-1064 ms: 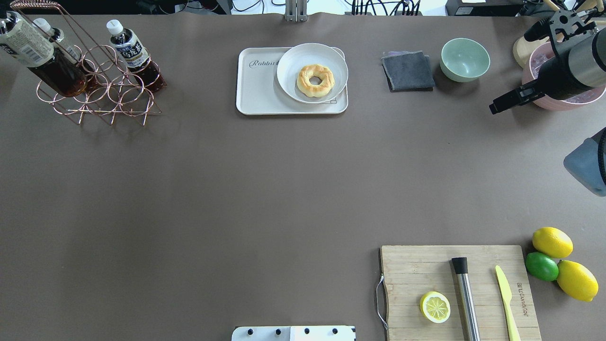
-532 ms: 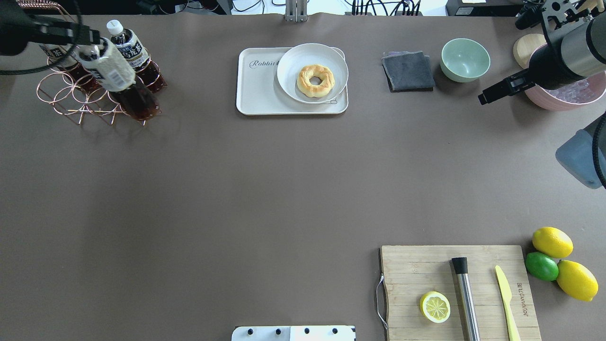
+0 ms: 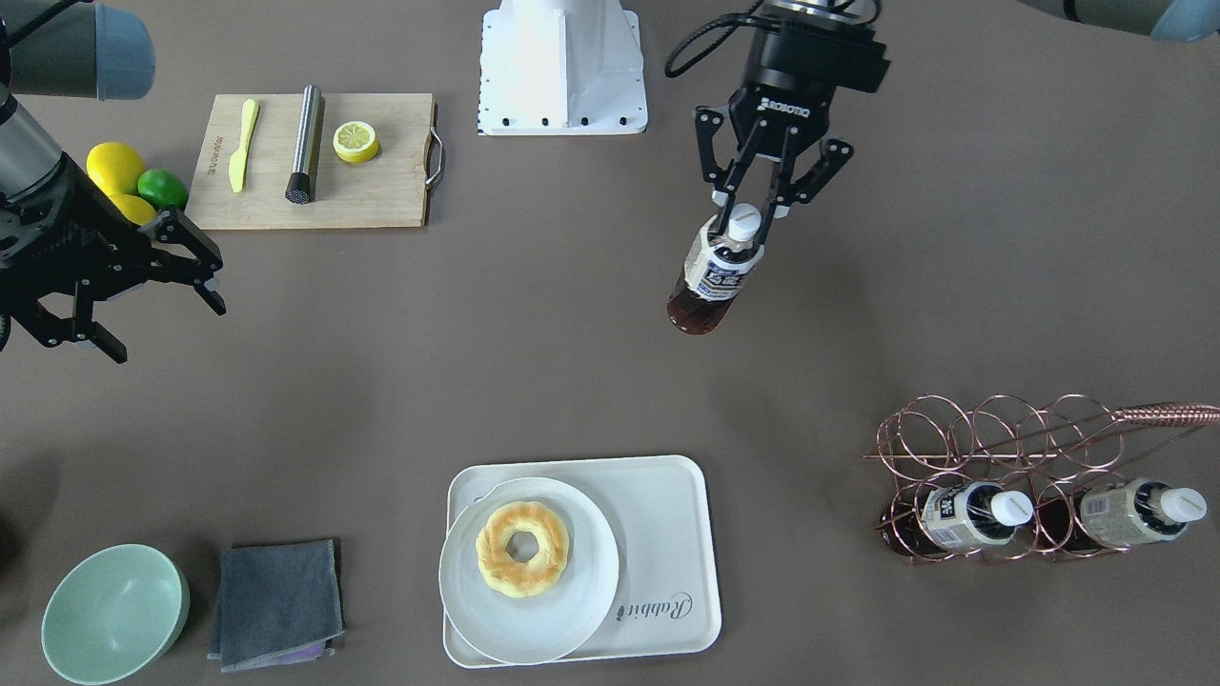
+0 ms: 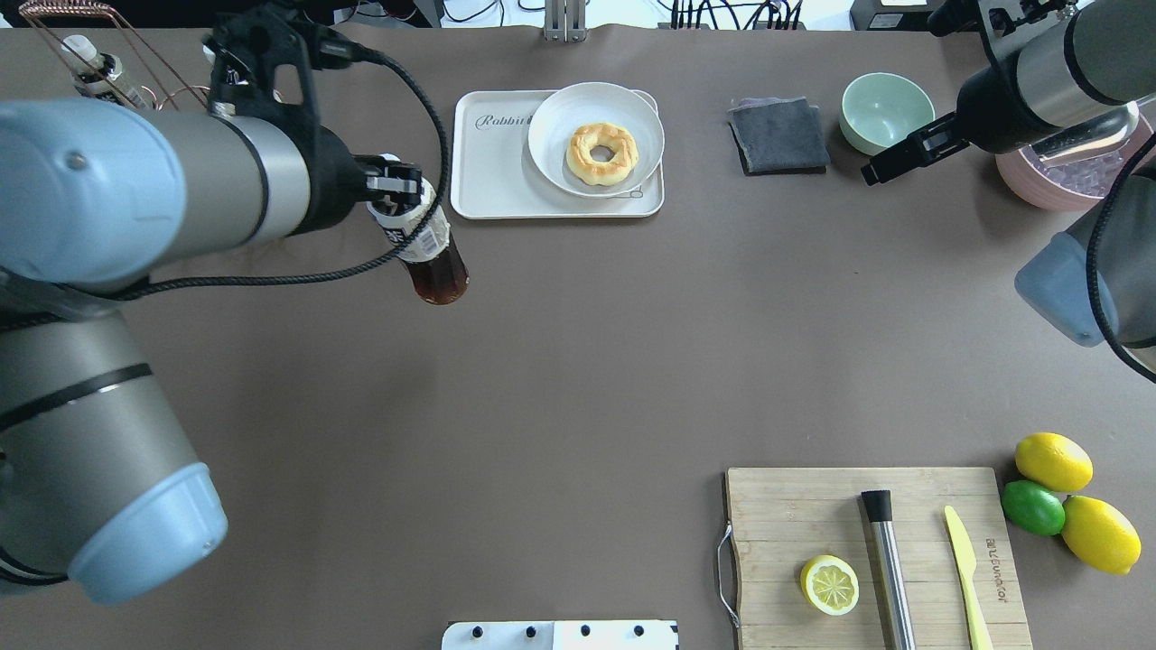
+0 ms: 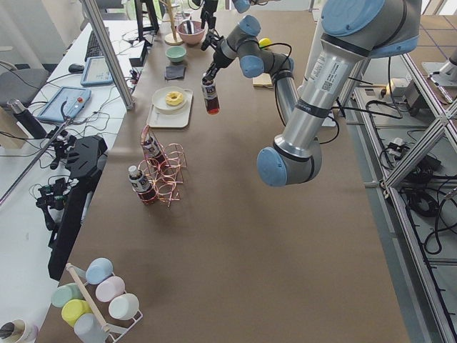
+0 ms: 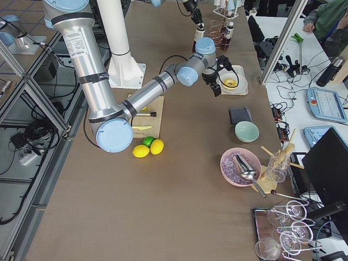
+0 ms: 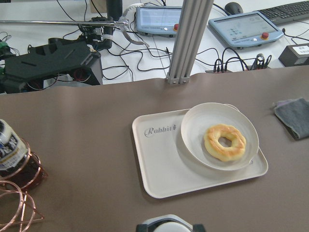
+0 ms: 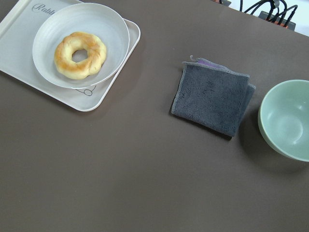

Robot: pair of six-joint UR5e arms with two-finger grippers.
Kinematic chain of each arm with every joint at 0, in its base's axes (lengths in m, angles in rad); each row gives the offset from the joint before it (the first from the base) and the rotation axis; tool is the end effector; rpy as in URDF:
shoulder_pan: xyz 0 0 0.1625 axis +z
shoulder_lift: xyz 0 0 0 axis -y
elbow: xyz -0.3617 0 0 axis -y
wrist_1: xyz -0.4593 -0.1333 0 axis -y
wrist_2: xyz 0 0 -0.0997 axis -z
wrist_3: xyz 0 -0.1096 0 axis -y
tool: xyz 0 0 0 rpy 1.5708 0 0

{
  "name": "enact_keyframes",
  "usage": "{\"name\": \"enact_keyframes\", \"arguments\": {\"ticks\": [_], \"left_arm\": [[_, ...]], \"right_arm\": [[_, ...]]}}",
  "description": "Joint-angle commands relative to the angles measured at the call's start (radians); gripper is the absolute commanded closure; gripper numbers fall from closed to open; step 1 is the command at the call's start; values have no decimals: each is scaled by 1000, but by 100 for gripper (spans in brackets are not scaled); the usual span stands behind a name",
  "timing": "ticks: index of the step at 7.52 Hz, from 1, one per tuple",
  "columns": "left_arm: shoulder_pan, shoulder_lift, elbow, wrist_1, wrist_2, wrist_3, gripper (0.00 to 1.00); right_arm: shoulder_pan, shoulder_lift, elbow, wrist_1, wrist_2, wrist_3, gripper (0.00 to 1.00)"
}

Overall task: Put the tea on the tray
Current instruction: 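Carry the bottle toward the tray and set it upright on the table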

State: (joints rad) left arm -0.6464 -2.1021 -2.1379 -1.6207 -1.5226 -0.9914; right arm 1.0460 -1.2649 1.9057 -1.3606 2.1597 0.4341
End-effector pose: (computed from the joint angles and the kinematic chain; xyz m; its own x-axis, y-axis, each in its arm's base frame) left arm 0.3420 -0.4316 0.0193 0.6225 0.2154 -0.7524 0.3536 0.7803 0.5159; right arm -0.2436 -0.5654 0.2179 0.6020 -0.4660 0.6485 0.0850 0.8449 0.5282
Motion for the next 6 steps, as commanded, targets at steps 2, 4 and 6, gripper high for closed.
{"name": "enact_keyframes", "arguments": {"ticks": [2, 4, 6], "left_arm": [[247, -108, 124, 12, 299, -98, 100], [315, -139, 173, 12, 384, -139, 100], [347, -151, 190, 12, 432, -141, 100]], "right_arm": [[-9, 7, 1, 0, -1, 0, 0], [-11, 9, 3, 1, -1, 0, 0], [-11, 7, 3, 1, -1, 0, 0]]}}
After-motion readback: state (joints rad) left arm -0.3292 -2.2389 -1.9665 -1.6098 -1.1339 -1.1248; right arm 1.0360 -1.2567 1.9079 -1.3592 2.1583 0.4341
